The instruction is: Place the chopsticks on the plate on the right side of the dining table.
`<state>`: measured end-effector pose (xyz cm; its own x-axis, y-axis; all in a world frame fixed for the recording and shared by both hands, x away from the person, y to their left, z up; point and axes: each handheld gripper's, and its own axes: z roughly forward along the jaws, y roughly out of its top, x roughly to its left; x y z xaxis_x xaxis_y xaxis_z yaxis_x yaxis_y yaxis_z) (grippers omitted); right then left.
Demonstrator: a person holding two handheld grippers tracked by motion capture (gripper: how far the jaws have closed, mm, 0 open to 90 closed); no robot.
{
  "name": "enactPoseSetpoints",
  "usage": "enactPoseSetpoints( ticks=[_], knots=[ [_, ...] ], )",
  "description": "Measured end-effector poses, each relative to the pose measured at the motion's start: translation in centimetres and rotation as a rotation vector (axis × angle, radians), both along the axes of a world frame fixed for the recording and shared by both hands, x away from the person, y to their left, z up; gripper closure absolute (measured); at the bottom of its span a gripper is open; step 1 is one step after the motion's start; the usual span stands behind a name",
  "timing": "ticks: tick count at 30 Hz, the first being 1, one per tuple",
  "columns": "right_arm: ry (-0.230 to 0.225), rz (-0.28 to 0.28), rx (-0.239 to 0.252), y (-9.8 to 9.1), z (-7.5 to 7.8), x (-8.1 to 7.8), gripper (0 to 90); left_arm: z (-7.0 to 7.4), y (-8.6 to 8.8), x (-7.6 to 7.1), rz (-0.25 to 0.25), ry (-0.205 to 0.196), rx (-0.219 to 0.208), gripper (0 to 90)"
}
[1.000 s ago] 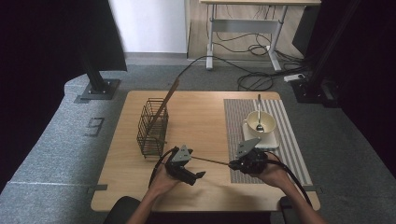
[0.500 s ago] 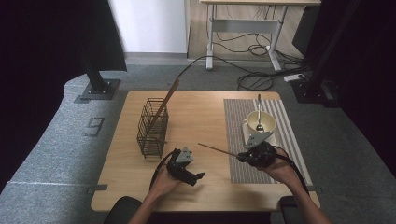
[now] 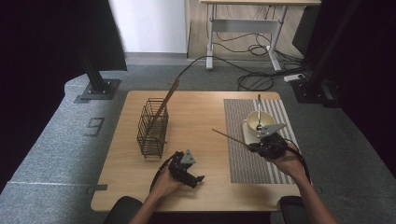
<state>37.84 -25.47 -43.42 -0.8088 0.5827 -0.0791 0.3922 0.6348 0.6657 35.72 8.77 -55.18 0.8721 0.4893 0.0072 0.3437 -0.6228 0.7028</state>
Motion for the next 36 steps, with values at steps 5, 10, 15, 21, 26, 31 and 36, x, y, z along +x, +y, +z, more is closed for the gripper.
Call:
enactPoseSetpoints(
  ticks=[5,10,15,21,26,31,36],
  knots=[
    [0.011,-0.059,0.0,-1.5,-0.5,0.8,82.4,-0.4,-0.2,0.1,-0.003,0.011,0.035,0.0],
    [0.016,-0.117,-0.02,-2.8,-1.3,1.7,82.4,-0.5,-0.3,0.1,0.002,0.023,0.045,0.0],
    [0.025,-0.167,-0.031,-4.1,-2.1,2.4,82.4,-0.5,-0.2,0.2,-0.004,0.032,0.049,0.0],
    [0.036,-0.199,-0.049,-5.0,-3.2,3.4,82.4,-0.5,-0.2,0.2,-0.01,0.042,0.047,0.0],
    [0.048,-0.22,-0.063,-5.7,-4.2,4.1,82.4,-0.5,-0.2,0.2,-0.013,0.042,0.047,0.0],
    [0.059,-0.227,-0.068,-6.1,-5.0,4.8,82.4,-0.5,-0.3,0.2,-0.014,0.042,0.045,0.0],
    [0.071,-0.225,-0.082,-6.3,-5.7,5.4,82.3,-0.5,-0.3,0.2,-0.014,0.044,0.044,0.0]
  ],
)
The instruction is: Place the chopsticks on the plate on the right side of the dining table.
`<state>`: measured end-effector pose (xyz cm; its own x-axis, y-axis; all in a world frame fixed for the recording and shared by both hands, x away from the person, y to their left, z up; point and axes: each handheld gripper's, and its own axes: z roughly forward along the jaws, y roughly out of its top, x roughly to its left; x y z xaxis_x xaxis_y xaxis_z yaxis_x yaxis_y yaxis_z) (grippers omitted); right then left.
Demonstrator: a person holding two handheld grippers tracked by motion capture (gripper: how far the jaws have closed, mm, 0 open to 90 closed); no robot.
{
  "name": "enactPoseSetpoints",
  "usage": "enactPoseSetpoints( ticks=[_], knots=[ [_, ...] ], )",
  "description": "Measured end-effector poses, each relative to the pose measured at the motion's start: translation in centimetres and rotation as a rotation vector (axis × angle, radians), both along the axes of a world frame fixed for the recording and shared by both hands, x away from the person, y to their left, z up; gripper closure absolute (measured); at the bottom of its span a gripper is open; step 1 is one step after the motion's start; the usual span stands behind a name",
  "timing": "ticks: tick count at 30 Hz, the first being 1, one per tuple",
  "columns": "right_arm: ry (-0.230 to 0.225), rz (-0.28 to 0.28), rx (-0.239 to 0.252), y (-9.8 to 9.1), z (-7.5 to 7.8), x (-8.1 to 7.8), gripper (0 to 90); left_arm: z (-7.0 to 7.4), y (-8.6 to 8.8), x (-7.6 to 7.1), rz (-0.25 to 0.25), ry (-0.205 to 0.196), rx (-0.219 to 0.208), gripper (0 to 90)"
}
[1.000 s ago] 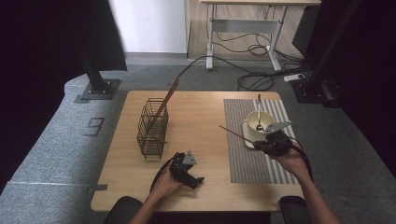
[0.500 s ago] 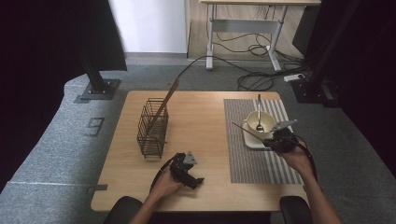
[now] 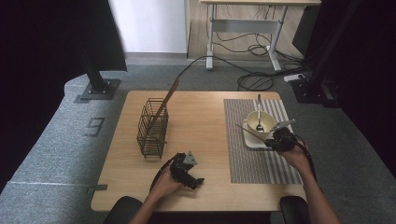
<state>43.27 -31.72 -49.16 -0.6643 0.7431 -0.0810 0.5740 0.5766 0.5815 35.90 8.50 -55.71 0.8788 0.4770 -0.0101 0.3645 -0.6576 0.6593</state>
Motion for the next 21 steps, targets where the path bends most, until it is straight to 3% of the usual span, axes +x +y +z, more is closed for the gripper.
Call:
enactPoseSetpoints(
  ticks=[11,21],
  knots=[
    [0.024,-0.008,-0.006,-0.8,-1.2,1.2,80.2,0.0,0.0,0.0,-0.003,0.002,0.0,0.0],
    [0.03,-0.048,-0.008,-1.8,-2.0,1.9,74.4,0.0,0.0,0.0,-0.003,0.002,0.0,0.0]
  ],
)
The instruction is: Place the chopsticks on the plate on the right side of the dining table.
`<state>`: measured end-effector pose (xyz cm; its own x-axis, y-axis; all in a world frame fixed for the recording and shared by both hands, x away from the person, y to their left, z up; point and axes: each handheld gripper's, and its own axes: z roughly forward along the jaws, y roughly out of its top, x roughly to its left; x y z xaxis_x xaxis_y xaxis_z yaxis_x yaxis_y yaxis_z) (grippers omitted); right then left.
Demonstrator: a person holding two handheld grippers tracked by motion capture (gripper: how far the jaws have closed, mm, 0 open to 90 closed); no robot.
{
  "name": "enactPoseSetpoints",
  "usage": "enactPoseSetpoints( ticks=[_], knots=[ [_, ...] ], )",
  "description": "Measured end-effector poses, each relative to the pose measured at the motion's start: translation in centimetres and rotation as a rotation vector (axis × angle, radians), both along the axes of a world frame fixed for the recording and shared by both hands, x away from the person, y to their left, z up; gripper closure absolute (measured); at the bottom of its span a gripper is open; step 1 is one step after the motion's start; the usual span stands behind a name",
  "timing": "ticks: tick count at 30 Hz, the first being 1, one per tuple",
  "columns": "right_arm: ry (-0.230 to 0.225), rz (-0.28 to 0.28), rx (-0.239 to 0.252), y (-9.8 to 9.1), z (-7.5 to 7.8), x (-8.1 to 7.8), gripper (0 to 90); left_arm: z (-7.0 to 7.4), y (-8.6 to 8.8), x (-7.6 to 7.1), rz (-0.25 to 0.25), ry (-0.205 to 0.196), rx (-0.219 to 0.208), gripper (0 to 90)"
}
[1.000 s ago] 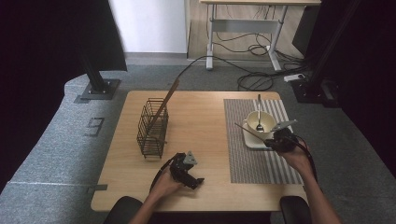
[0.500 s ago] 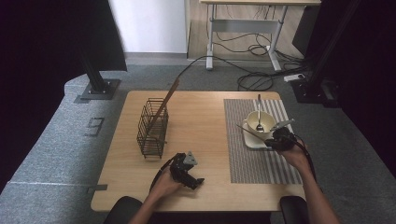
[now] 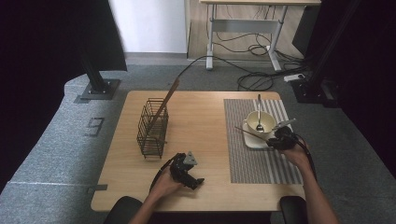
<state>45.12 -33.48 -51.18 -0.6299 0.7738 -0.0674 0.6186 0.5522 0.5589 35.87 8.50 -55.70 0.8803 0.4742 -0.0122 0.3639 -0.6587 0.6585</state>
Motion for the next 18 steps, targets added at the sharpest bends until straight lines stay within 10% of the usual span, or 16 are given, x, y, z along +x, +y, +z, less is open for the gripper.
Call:
enactPoseSetpoints(
  ticks=[18],
  knots=[
    [-0.042,-0.054,0.02,-1.0,0.2,-0.5,56.1,0.0,0.0,-0.1,-0.001,0.0,-0.001,0.0]
  ],
)
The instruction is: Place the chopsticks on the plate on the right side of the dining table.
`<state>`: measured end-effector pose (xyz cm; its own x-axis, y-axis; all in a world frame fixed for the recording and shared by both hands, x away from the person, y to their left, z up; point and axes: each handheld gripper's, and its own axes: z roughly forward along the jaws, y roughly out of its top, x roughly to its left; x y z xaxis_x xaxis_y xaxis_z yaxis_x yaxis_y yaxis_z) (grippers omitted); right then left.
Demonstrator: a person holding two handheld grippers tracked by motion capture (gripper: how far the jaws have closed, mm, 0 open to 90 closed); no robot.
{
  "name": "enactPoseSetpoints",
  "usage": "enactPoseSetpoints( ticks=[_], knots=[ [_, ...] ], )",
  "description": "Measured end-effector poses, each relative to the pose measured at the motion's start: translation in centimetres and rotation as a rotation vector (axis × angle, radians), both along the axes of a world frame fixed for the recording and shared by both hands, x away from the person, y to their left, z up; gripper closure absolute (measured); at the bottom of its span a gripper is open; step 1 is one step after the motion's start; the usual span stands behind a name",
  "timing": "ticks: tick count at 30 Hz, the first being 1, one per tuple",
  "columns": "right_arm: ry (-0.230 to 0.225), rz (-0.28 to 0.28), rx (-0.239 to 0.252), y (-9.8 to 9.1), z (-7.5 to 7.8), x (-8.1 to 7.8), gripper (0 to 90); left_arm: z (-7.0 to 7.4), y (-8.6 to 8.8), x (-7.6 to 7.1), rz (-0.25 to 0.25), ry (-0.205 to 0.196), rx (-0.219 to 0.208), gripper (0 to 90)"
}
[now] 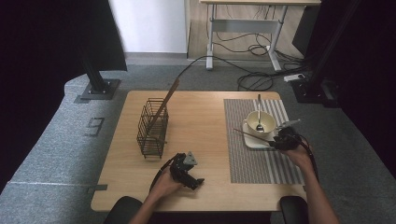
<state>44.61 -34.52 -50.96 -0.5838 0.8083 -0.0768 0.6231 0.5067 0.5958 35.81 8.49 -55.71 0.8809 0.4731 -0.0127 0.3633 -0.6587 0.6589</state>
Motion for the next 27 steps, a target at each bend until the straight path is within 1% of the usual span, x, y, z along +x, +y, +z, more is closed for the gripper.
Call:
enactPoseSetpoints(
  ticks=[2,4,7,9,10,11,12,13,14,15,18,21,23,25,27],
  knots=[
    [-0.015,-0.004,0.015,0.1,0.3,-0.5,50.5,0.0,0.0,0.0,0.0,0.0,0.0,0.0],
    [-0.035,-0.011,0.051,0.2,0.5,-1.2,44.2,0.0,0.0,0.0,-0.001,-0.001,0.0,0.0],
    [-0.056,-0.043,0.103,0.4,0.3,-2.1,31.5,0.0,0.0,0.0,-0.001,-0.002,-0.001,0.0],
    [-0.077,-0.064,0.136,0.6,0.0,-2.7,25.0,0.0,0.0,0.0,-0.005,-0.002,0.002,0.0],
    [-0.086,-0.07,0.153,0.6,-0.1,-2.9,19.9,0.0,0.0,0.0,-0.003,-0.002,0.0,0.0],
    [-0.097,-0.08,0.162,0.8,-0.3,-3.2,14.2,0.0,0.0,-0.1,-0.003,-0.001,0.001,0.0],
    [-0.11,-0.093,0.163,0.9,-0.5,-3.4,11.6,0.0,0.0,-0.1,-0.003,-0.001,0.0,0.0],
    [-0.123,-0.101,0.162,1.0,-0.7,-3.6,11.1,0.0,0.0,-0.1,-0.003,0.0,0.0,0.0],
    [-0.137,-0.113,0.163,1.1,-0.9,-3.8,6.7,0.0,0.0,-0.1,-0.003,-0.001,0.0,0.0],
    [-0.148,-0.126,0.16,1.3,-1.1,-3.9,0.5,0.0,0.0,-0.1,-0.003,-0.001,0.0,0.0],
    [-0.156,-0.135,0.147,1.7,-1.8,-4.3,0.0,0.0,0.0,-0.1,-0.003,-0.001,-0.001,0.0],
    [-0.175,-0.139,0.121,1.8,-2.1,-4.7,0.0,0.0,0.0,-0.1,-0.004,-0.001,0.0,0.0],
    [-0.186,-0.151,0.136,1.8,-2.2,-4.9,0.0,0.0,0.0,-0.1,-0.004,0.0,-0.001,0.0],
    [-0.182,-0.162,0.147,1.7,-2.4,-5.0,0.0,0.0,0.0,-0.1,-0.004,0.0,-0.001,0.0],
    [-0.167,-0.164,0.154,1.7,-2.7,-5.1,0.0,0.0,0.0,-0.1,-0.004,0.0,0.0,0.0]
  ],
)
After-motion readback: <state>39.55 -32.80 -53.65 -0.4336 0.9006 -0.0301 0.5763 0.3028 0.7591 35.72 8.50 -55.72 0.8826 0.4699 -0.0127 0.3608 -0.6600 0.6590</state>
